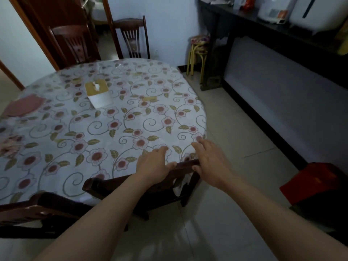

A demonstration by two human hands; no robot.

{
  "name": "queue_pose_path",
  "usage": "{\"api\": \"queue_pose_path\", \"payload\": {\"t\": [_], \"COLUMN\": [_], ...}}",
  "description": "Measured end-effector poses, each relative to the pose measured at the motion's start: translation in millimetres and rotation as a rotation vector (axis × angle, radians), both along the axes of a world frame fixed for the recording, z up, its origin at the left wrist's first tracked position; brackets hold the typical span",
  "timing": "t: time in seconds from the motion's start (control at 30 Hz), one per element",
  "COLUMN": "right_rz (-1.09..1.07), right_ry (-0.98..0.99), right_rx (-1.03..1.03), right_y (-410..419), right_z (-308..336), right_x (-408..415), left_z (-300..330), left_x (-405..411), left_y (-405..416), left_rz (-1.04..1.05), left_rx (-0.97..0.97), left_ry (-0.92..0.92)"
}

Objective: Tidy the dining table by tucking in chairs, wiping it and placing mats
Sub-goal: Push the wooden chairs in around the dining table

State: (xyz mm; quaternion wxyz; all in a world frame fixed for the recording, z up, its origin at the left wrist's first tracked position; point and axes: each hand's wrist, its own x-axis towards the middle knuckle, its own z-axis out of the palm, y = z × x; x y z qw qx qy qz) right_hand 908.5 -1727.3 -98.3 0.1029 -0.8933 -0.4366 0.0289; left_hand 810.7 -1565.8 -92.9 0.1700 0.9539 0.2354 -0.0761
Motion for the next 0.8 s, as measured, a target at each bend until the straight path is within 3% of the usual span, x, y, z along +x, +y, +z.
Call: {"api": "queue_pose_path", "payload": {"t": [0.5,0.8], "right_rz": [0.085,0.108], "right_ry": [0.047,0.072], "right_rx": [0.022,-0.019], "right_y": [-88,-69], "right_z": [41,43], "right_x": [224,362], "left_z": [60,62], "left_x": [197,324], "left_y": [-101,-85], "left_rz": [0.162,0.207], "left_rx": [0.027,-0.019], "left_ry": [-0.068,0.023]}}
